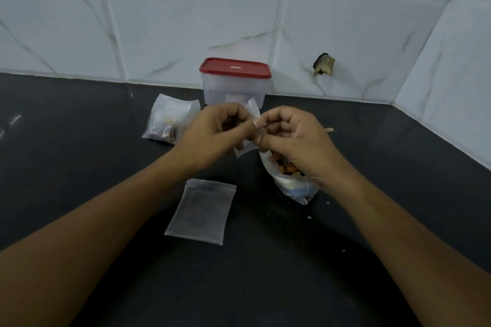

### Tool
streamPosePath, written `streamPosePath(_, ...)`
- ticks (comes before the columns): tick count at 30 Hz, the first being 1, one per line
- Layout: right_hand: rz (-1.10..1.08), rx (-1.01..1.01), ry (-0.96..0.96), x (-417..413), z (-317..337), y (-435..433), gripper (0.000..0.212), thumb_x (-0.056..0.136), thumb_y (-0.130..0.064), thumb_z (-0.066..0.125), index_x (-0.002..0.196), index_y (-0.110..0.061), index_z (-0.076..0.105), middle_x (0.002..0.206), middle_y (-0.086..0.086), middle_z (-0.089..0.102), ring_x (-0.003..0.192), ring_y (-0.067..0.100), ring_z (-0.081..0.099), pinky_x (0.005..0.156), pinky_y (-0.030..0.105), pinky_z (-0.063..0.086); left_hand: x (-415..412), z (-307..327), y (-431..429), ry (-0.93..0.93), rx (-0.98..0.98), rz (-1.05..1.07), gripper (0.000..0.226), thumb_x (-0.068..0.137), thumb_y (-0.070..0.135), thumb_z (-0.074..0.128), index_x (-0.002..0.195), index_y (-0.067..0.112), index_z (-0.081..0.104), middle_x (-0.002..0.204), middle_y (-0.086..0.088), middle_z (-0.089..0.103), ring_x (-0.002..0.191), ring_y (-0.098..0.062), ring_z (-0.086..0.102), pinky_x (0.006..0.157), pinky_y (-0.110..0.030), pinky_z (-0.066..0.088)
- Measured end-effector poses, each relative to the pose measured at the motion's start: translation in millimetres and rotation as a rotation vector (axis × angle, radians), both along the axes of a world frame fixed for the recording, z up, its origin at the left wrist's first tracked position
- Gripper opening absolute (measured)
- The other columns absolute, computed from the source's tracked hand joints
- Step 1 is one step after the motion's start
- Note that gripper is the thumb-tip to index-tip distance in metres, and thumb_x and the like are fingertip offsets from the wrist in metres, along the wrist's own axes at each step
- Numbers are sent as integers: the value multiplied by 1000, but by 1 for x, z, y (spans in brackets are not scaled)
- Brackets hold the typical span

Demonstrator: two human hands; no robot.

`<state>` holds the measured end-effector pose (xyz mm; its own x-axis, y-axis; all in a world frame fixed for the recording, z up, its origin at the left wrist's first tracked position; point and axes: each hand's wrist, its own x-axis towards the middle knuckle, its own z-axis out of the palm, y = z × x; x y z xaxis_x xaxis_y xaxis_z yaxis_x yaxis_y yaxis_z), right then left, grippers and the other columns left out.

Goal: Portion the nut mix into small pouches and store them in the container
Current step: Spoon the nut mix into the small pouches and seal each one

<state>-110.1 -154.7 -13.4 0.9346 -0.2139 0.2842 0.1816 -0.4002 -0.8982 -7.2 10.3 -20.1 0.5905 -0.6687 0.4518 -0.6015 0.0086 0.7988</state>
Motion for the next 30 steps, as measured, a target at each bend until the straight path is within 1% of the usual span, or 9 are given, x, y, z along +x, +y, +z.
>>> streamPosePath(3, 36, -14, -15, -2, 2, -1, 17, 94, -11, 74, 110, -17, 72, 99, 4, 79, 86, 16, 75, 69, 35, 61, 3, 0, 1, 72, -3, 13, 29, 97, 31, 66, 99, 3, 69, 81, -2, 73, 67, -12, 67, 61, -27, 58)
streamPosePath(7, 35, -34, -5, -4, 3, -4, 15, 97, -12, 70, 111, -16, 73, 98, 1, 80, 87, 18, 75, 74, 42, 63, 5, -1, 2, 112, 10, 24, 24, 96, 28, 67, 99, 4, 70, 84, -6, 74, 67, -14, 68, 63, -30, 60)
streamPosePath(13, 30, -30, 1, -4, 3, -4, 17, 93, -13, 75, 110, -11, 72, 94, 3, 79, 81, 13, 75, 68, 31, 61, 6, -3, 2, 117, 8, -11, 19, 99, 22, 64, 98, 4, 70, 83, -5, 73, 72, -17, 69, 65, -34, 60)
streamPosePath(16, 28, -12, 1, -4, 3, -5, 17, 92, -12, 77, 107, -9, 71, 90, 4, 79, 79, 14, 75, 67, 28, 60, 6, -3, 2, 106, 14, -35, 17, 100, 21, 63, 97, 5, 70, 83, -6, 73, 75, -19, 70, 67, -35, 59)
streamPosePath(20, 7, 5, 3, -1, 1, -5, 5, 96, -10, 72, 98, -6, 70, 82, 8, 77, 75, 21, 72, 68, 34, 58, 8, -3, 1, 82, 12, -61, 17, 101, 18, 60, 96, 4, 69, 85, -9, 72, 76, -20, 69, 66, -30, 58)
streamPosePath(23, -2, 13, 19, 1, 1, -2, 7, 98, -10, 67, 94, -5, 70, 77, 9, 74, 71, 22, 71, 65, 32, 55, 8, -2, 1, 56, 11, -58, 18, 102, 16, 59, 94, 2, 68, 83, -11, 70, 75, -21, 67, 66, -29, 57)
streamPosePath(26, -46, 14, 26, 2, 1, 0, 11, 99, -10, 65, 90, -6, 70, 75, 8, 73, 68, 22, 71, 61, 29, 54, 7, -2, 0, 34, 13, -42, 19, 102, 13, 57, 92, 0, 67, 81, -13, 69, 75, -28, 67, 66, -34, 59)
streamPosePath(28, -101, -27, 23, 2, 0, -2, 12, 98, -10, 63, 87, -7, 69, 71, 6, 73, 66, 19, 72, 60, 29, 56, 8, -2, 1, 32, 11, -38, 19, 101, 12, 57, 91, -1, 66, 79, -14, 68, 74, -29, 67, 67, -36, 59)
streamPosePath(30, -142, -97, 10, 0, 0, -5, 11, 97, -9, 63, 88, -8, 68, 68, 4, 73, 63, 15, 71, 60, 28, 57, 8, -1, 1, 15, 26, -31, 18, 100, 12, 58, 90, -1, 66, 78, -12, 68, 72, -24, 67, 67, -36, 60)
